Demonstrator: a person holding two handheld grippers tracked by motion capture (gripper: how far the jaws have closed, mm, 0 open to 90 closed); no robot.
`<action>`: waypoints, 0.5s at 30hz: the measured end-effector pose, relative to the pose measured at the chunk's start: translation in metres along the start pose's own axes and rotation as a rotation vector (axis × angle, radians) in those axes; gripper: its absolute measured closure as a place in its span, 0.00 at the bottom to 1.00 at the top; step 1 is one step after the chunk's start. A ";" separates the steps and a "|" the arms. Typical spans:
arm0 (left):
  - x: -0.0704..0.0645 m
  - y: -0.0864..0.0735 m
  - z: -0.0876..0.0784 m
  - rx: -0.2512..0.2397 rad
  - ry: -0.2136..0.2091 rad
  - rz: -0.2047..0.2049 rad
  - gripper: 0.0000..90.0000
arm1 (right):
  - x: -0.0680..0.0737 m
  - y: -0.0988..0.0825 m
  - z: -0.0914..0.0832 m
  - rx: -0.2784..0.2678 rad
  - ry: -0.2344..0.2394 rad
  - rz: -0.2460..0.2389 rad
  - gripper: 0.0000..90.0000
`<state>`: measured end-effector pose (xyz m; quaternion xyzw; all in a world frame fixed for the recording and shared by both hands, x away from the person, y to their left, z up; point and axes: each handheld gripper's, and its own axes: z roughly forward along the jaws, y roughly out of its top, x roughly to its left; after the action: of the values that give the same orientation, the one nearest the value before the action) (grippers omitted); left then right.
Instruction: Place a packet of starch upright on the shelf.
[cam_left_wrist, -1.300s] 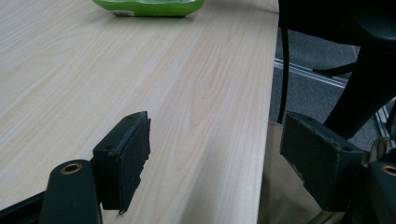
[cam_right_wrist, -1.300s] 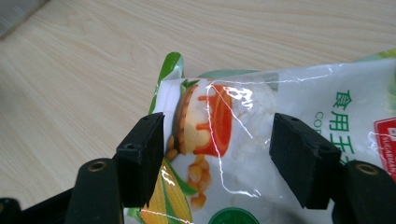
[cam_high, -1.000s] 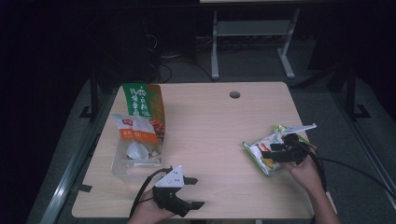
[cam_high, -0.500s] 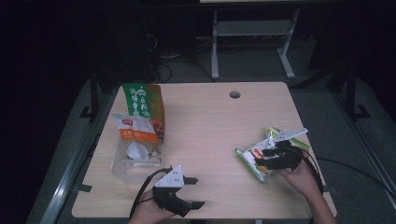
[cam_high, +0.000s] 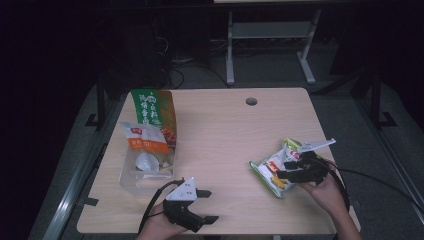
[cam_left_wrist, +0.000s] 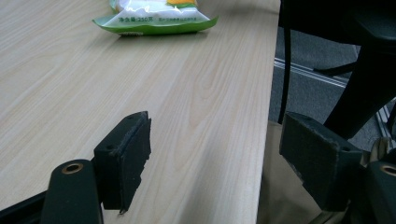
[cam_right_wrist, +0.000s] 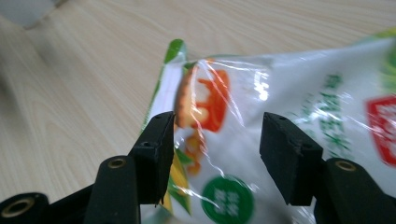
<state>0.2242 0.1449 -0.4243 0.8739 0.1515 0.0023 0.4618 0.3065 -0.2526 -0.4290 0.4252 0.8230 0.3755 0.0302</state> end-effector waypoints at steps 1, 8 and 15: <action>0.000 0.000 0.001 -0.002 0.001 0.001 0.27 | -0.001 -0.001 -0.003 -0.002 -0.007 0.009 0.49; -0.001 0.000 0.003 0.004 -0.001 -0.002 0.27 | -0.012 -0.020 -0.023 -0.018 -0.065 0.059 0.48; -0.001 0.000 0.004 0.007 -0.004 -0.001 0.27 | -0.023 -0.041 -0.037 -0.041 -0.088 0.123 0.48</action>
<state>0.2239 0.1418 -0.4265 0.8755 0.1511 -0.0001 0.4590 0.2796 -0.3057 -0.4348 0.4906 0.7852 0.3744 0.0519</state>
